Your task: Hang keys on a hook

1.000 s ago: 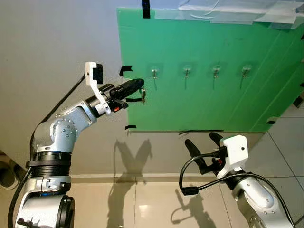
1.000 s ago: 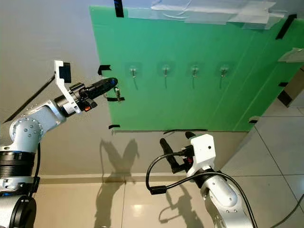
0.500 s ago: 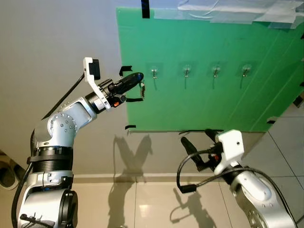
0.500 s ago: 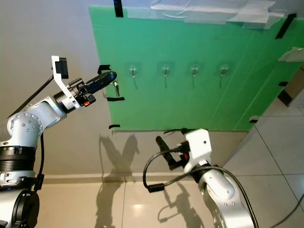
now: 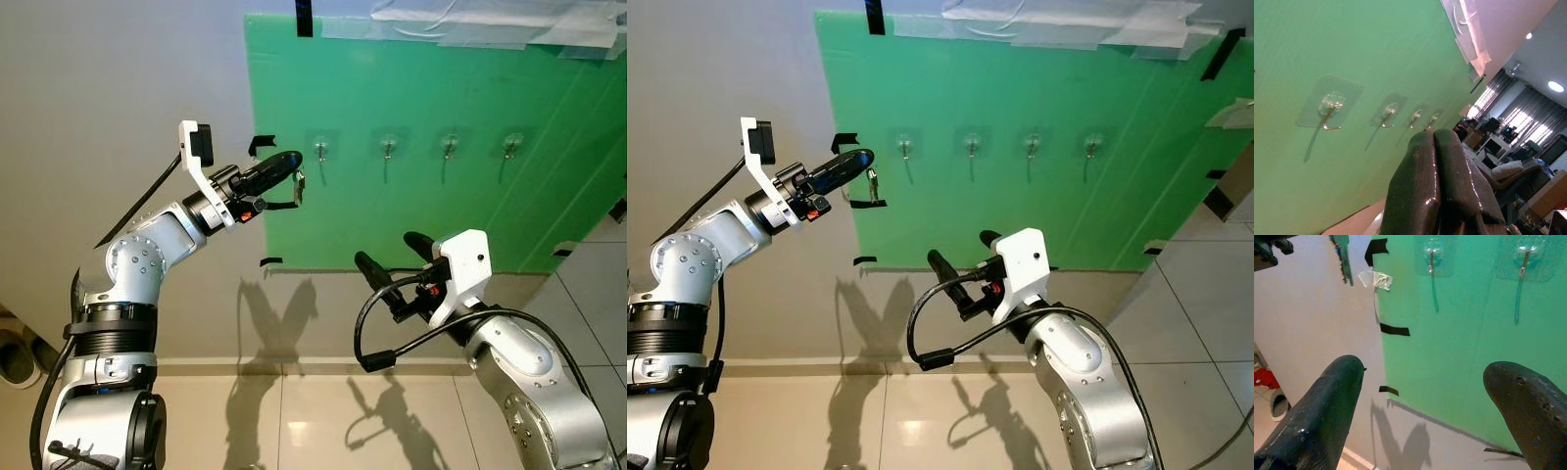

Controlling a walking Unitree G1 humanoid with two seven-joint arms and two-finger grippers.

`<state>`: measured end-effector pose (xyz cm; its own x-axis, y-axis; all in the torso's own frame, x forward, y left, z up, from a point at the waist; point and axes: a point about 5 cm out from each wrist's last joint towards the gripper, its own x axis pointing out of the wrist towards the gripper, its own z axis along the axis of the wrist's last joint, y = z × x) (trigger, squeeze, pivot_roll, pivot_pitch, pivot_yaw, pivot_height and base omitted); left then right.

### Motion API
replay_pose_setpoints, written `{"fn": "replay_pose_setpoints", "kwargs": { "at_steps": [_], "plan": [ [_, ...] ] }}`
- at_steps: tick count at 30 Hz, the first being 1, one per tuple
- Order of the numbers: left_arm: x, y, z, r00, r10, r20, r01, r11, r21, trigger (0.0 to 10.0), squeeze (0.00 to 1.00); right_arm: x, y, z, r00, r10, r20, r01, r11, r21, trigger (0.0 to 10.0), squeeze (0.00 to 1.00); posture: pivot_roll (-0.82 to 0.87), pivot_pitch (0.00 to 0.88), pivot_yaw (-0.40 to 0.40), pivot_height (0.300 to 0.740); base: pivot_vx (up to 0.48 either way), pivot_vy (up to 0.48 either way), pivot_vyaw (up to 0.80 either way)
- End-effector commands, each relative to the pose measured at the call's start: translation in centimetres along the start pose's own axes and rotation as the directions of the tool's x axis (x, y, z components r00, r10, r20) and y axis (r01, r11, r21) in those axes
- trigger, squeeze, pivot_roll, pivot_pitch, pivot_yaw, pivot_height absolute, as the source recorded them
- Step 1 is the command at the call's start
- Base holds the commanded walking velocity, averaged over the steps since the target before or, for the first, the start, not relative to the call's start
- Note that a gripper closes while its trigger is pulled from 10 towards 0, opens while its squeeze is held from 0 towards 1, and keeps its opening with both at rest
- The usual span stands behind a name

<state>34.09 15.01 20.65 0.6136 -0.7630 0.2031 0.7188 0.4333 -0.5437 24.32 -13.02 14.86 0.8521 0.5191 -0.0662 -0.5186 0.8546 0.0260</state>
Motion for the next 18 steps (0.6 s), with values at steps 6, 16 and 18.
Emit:
{"fn": "replay_pose_setpoints", "kwargs": {
  "at_steps": [6, 16, 18],
  "plan": [
    [0.5, -0.3, -0.4, 1.0, -0.011, -0.014, 0.01, 1.0, -0.012, 10.0, 0.0, 0.3, 1.1, 1.2, 0.998, 0.062, 0.034, -0.062, 0.998, 0.006, 10.0, 0.0, -0.13, 0.0, 0.054, 0.74, 0.0, 0.0, 0.0],
    [1.2, -1.5, -0.1, 0.998, -0.059, 0.017, 0.061, 0.995, -0.077, 10.0, 0.0, 0.3, 1.2, 1.8, 0.996, 0.053, 0.065, -0.057, 0.996, 0.061, 10.0, 1.0, -0.13, 0.0, 0.057, 0.74, 0.0, 0.0, 0.0],
    [1.3, -1.8, 0.0, 0.998, -0.068, 0.017, 0.069, 0.995, -0.074, 10.0, 0.0, 0.3, 1.5, 2.2, 0.994, 0.074, 0.079, -0.08, 0.994, 0.08, 10.0, 1.0, -0.13, 0.0, 0.056, 0.74, 0.0, 0.0, 0.0]
  ]
}}
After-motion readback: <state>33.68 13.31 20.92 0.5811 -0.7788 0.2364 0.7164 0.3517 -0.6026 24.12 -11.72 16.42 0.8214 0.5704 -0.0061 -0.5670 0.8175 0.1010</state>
